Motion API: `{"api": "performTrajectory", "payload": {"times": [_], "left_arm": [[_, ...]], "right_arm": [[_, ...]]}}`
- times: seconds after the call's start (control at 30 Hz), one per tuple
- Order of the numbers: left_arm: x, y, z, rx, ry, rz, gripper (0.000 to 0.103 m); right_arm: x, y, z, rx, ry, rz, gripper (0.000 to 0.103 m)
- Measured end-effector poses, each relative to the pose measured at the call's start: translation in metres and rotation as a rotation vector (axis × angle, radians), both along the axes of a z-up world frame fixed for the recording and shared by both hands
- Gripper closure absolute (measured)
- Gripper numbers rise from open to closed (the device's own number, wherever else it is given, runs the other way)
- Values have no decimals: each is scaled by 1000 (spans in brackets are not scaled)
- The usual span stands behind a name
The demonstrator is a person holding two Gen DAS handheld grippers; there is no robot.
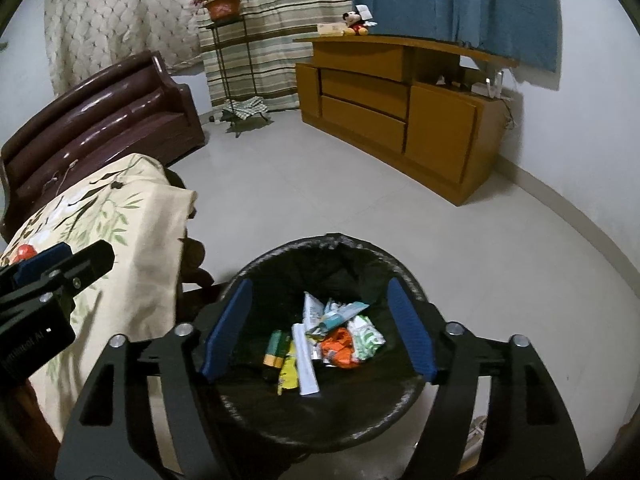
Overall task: Collect trash
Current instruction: 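Raise both open tools from the bin and move them over the bed, then grasp the red plastic bag with the left tool while the right tool approaches the dark box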
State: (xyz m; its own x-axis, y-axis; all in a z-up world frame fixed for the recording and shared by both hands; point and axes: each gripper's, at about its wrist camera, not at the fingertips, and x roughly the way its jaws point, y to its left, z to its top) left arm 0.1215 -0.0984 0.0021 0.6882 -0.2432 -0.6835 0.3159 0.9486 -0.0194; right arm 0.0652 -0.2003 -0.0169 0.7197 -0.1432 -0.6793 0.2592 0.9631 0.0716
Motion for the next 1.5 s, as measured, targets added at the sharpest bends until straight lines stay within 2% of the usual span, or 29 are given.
{"api": "performTrajectory", "payload": {"times": [0.4, 0.53, 0.93, 1.23, 1.33, 1.43, 1.5], "left_arm": [[-4, 68, 7, -7, -8, 110, 38], [-4, 100, 6, -9, -6, 173, 38], [14, 181, 1, 1, 4, 341, 36], [38, 201, -14, 3, 62, 342, 36], [47, 207, -22, -22, 109, 339, 36], [52, 212, -24, -32, 118, 343, 36], [54, 214, -25, -39, 127, 338, 40]], "right_arm": [[7, 57, 14, 26, -11, 116, 23], [12, 83, 17, -8, -8, 161, 18], [32, 146, 19, -7, 9, 293, 17], [49, 179, 19, -26, 27, 356, 17], [53, 182, 18, -28, 37, 364, 17], [55, 185, 16, -33, 48, 368, 17], [57, 187, 14, -35, 54, 372, 17]]}}
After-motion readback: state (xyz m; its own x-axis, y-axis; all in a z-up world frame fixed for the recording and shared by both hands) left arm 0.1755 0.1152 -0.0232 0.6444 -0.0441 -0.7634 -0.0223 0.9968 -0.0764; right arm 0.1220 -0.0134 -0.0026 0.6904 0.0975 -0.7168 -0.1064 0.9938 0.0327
